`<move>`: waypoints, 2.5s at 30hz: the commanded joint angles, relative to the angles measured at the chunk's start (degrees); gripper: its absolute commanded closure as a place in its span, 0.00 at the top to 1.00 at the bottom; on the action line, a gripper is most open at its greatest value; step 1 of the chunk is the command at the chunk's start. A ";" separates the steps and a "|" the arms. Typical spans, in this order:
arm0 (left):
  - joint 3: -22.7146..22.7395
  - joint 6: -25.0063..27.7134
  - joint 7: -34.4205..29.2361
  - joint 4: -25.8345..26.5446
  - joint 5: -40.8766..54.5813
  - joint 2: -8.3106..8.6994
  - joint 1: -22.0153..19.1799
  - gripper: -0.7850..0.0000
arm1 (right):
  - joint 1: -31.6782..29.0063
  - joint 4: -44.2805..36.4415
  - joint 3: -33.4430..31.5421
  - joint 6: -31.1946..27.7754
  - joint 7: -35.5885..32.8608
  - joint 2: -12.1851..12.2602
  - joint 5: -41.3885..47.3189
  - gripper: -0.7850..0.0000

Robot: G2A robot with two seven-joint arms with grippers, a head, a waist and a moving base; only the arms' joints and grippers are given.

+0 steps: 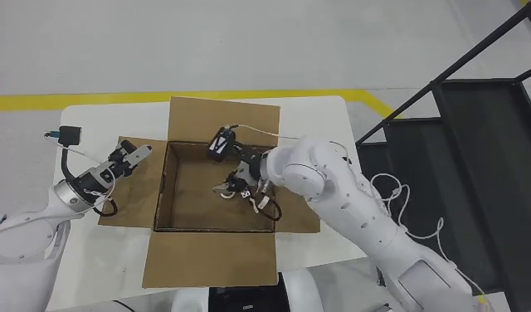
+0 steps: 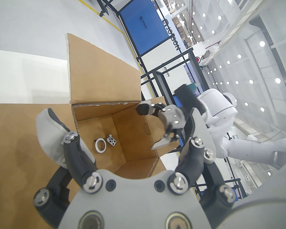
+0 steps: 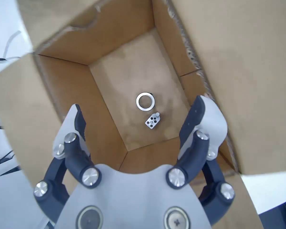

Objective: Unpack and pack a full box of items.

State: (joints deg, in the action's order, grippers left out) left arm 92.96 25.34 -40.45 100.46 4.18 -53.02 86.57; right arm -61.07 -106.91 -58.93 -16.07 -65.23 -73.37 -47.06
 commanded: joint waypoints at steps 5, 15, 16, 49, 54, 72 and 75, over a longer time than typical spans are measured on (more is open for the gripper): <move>0.00 0.00 0.00 0.00 0.00 0.00 0.00 1.00 | -13.64 -11.82 -22.94 -2.44 4.32 3.00 6.35 1.00; 0.00 0.00 0.00 0.00 0.00 0.00 0.00 1.00 | -23.66 -7.59 -40.30 0.74 12.85 4.60 4.01 1.00; 0.00 0.00 0.00 0.00 0.00 0.00 0.00 1.00 | -24.21 -7.03 -40.86 1.64 13.34 4.70 2.18 1.00; 0.00 0.00 0.00 0.00 0.00 0.00 0.00 1.00 | -17.03 21.18 -27.19 19.95 15.15 4.14 -13.22 1.00; 0.00 0.00 0.00 0.00 0.00 0.00 0.00 1.00 | -14.52 25.99 -25.65 19.44 15.92 3.82 -10.89 1.00; 0.00 0.00 0.00 0.00 0.00 0.00 0.00 1.00 | -15.31 20.65 -26.10 21.38 10.51 4.56 -13.91 0.00; 0.00 0.00 0.00 0.00 0.00 0.00 0.00 1.00 | -16.25 18.52 -26.83 21.51 10.13 4.69 -13.26 0.00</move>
State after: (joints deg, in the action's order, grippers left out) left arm 92.96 25.34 -40.45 100.46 4.18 -53.02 86.57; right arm -77.08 -87.82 -85.54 5.51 -55.17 -68.70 -60.78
